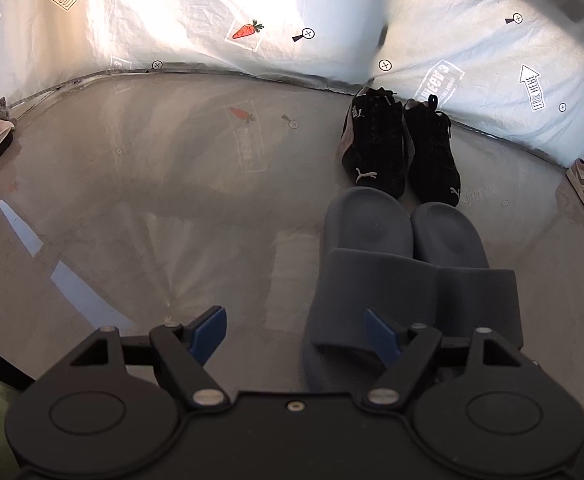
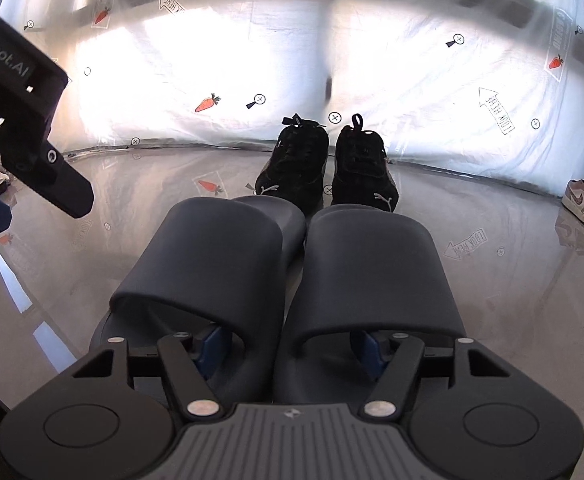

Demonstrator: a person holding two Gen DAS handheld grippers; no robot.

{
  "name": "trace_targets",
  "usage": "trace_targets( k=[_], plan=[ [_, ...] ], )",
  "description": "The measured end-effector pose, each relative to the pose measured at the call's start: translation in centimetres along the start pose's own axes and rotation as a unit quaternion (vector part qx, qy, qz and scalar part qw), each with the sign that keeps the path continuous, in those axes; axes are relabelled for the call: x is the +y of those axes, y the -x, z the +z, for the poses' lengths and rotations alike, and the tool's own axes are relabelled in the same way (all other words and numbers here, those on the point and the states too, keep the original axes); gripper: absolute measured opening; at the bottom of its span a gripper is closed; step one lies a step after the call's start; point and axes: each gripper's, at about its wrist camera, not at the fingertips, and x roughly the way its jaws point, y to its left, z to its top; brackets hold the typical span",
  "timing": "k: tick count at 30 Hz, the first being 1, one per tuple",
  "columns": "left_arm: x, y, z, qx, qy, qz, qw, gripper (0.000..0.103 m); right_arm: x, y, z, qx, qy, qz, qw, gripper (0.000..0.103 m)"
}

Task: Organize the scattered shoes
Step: 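Lift and carry the grey slides in the right gripper toward the corner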

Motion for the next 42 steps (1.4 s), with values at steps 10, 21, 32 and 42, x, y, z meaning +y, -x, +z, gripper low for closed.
trace_targets(
  k=[10, 21, 32, 42],
  plan=[
    [0.2, -0.3, 0.1, 0.004, -0.01, 0.0, 0.9999, 0.077, 0.8, 0.5, 0.7, -0.032, 0.044, 0.043, 0.998, 0.032],
    [0.6, 0.1, 1.8, -0.022, -0.001, -0.017, 0.9996, 0.077, -2.3, 2.7, 4.4, -0.019, -0.001, 0.057, 0.998, 0.027],
    [-2.2, -1.3, 3.4, -0.025, -0.027, -0.069, 0.997, 0.077, -6.4, 3.8, 5.4, -0.043, -0.062, -0.037, 0.996, 0.027],
    [-8.8, -1.3, 6.0, -0.052, -0.066, -0.127, 0.9883, 0.077, -13.8, 5.8, 8.3, -0.094, -0.066, -0.14, 0.983, 0.028]
  ],
)
